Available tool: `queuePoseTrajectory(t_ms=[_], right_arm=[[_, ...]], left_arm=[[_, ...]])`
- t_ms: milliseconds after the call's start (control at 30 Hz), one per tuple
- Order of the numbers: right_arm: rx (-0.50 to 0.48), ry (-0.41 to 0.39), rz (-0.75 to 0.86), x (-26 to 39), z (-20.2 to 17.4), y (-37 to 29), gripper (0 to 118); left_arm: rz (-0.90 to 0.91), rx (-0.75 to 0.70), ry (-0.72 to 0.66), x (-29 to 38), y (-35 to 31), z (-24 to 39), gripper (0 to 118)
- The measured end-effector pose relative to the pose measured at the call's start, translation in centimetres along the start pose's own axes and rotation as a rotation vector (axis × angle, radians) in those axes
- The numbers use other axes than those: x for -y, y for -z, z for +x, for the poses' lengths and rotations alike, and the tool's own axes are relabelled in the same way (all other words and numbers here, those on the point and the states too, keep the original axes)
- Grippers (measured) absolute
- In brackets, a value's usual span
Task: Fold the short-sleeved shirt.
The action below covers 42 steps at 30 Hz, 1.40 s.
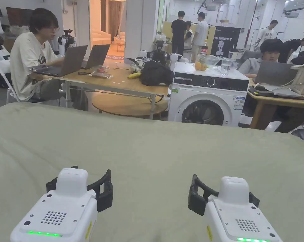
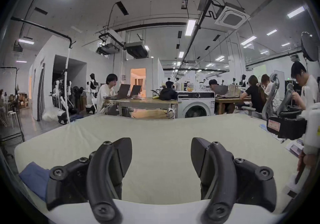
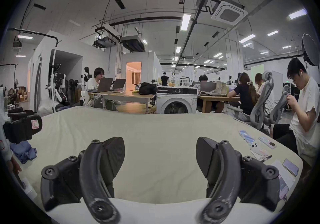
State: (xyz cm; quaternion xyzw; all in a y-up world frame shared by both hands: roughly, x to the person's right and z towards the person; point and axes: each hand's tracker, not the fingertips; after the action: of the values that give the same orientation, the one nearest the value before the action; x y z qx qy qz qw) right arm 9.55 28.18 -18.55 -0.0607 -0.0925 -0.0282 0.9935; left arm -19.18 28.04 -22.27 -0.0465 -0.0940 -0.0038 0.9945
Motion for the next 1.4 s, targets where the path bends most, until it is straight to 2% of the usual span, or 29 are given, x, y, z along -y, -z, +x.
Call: queuePoseTrajectory(t_ms=[300,533,600,700,767,1067,1200,1400], right_arm=[[0.053,0.026,-0.021,-0.2,-0.6,-0.4,86],[0.087,0.092,-0.052,-0.9,-0.9,0.1,86],[0.104,0.122,-0.069,-0.9,-0.9,0.3,86],[0.061,0.215,-0.063,-0.8,-0.4,0.0,86],[0.042,0.235,-0.067,-1.0,0.1,-0.1,86],[0.075,0.193,-0.068,-1.6,-0.2,0.1,86],[0.108,0.208,-0.101,-1.5,-0.2,0.5,86],[0.120,0.159,-0.113,-1.2,-0.7,0.8,86]], left_arm=[[0.001,0.014,-0.058,0.6,-0.6,-1.1,72],[-0.014,0.005,-0.088,1.4,-0.7,-1.7,75],[-0.014,0.008,-0.089,1.4,-0.8,-1.7,75],[-0.008,0.001,-0.071,1.4,-0.8,-1.6,75],[-0.006,-0.003,-0.069,1.3,-0.9,-1.5,75],[0.000,-0.002,-0.122,1.4,-1.0,-2.0,75],[0.001,-0.018,-0.107,1.4,-0.9,-1.9,75],[0.005,-0.038,-0.066,1.2,-0.8,-1.5,75]])
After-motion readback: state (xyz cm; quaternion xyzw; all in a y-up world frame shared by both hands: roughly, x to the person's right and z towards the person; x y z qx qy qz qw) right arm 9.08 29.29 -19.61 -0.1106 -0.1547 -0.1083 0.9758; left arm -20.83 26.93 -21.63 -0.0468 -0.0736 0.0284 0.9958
